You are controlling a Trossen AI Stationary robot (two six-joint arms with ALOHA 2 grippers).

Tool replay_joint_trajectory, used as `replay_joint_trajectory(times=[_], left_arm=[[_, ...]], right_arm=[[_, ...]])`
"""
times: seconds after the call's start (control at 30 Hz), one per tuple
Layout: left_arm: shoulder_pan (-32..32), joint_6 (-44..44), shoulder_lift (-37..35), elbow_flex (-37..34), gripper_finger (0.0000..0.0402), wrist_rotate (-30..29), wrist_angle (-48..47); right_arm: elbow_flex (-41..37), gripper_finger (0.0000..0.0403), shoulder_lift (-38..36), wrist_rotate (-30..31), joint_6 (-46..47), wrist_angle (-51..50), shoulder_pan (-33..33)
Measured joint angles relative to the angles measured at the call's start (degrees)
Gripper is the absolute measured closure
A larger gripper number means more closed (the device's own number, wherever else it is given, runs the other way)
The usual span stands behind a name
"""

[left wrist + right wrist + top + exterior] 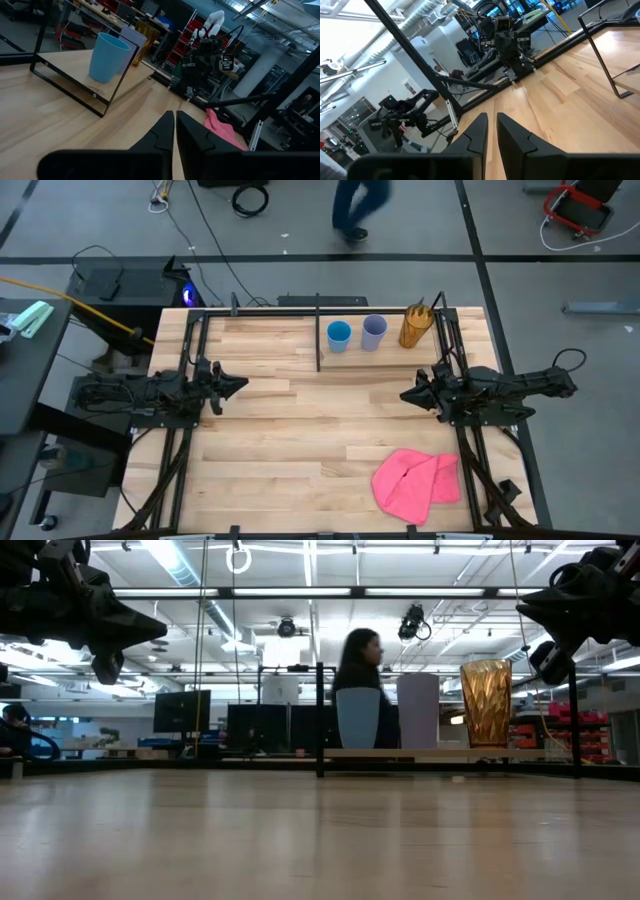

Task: Stack small to large cups/mugs on shelf
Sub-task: Return to Home Position

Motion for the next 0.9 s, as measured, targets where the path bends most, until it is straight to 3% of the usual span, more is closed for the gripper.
replay_joint_trajectory(times=[0.9], left_arm=[[0.0,-0.2,0.0,0.0,0.0369,0.0,0.0]], right_arm=[[0.0,0.0355,0.0,0.0,0.0,0.0,0.0]])
